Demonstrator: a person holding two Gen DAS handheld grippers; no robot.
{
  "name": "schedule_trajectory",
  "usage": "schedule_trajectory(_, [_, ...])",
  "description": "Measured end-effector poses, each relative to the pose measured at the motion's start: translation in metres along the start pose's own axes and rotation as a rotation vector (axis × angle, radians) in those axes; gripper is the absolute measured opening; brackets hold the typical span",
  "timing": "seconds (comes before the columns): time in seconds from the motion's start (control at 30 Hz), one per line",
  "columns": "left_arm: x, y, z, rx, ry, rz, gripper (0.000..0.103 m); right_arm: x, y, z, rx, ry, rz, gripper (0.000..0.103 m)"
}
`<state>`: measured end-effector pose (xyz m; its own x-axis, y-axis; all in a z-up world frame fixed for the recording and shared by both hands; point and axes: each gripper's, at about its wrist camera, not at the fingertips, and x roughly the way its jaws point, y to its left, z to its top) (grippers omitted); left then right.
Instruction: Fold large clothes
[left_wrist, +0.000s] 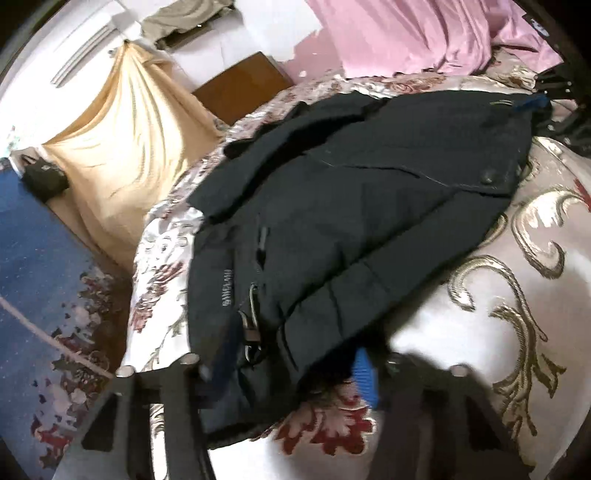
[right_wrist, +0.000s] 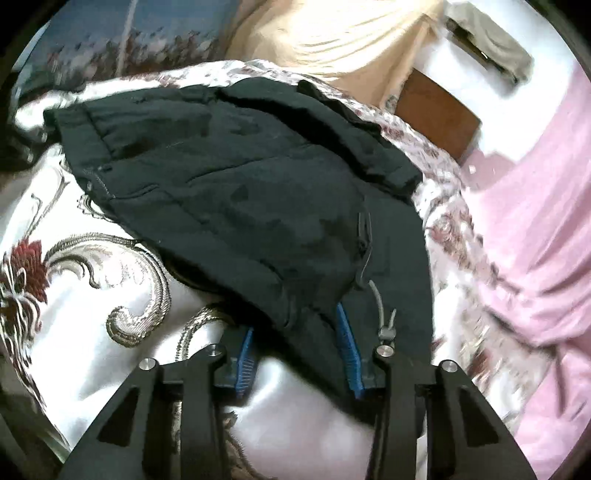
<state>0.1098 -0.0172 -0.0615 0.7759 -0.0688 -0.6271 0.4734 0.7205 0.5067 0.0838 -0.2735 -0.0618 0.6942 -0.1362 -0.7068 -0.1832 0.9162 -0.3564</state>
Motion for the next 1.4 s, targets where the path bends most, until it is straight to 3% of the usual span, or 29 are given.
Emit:
schedule_trajectory(0.13, [0.005, 0.002, 0.001, -0.027, 0.022, -0.043, 0.041, 0.006, -0.016, -0.016, 0.186, -0.029, 0.063, 0.036])
schedule_trajectory(0.23, [0.011, 0.006, 0.003, -0.055, 0.061, -0.058, 0.042, 0.008, -0.012, -0.019, 0.188, -0.027, 0.049, 0.035])
schedule_trajectory(0.3, [0.014, 0.01, 0.003, -0.092, 0.076, -0.086, 0.04, 0.011, -0.012, -0.018, 0.18, -0.015, 0.045, 0.028])
schedule_trajectory(0.4, [0.015, 0.016, 0.002, -0.13, 0.081, -0.141, 0.023, 0.011, -0.007, -0.016, 0.165, 0.003, 0.029, 0.019])
schedule_trajectory(0.43, [0.014, 0.016, 0.002, -0.136, 0.078, -0.16, 0.012, 0.01, -0.005, -0.015, 0.161, 0.001, 0.021, 0.018])
schedule_trajectory(0.63, [-0.002, 0.009, 0.008, -0.119, 0.046, -0.07, 0.011, -0.007, -0.006, -0.019, 0.219, -0.073, -0.005, 0.01])
schedule_trajectory(0.83, [-0.028, 0.023, 0.012, -0.231, -0.004, -0.046, 0.009, -0.034, -0.004, -0.012, 0.194, -0.124, -0.046, 0.007])
schedule_trajectory(1.17, [-0.091, 0.021, -0.001, -0.276, -0.042, -0.067, 0.009, -0.111, 0.005, -0.017, 0.194, -0.188, -0.085, 0.006])
schedule_trajectory(1.4, [-0.117, 0.021, -0.013, -0.339, -0.081, -0.097, 0.009, -0.147, 0.003, -0.035, 0.265, -0.207, -0.083, 0.006])
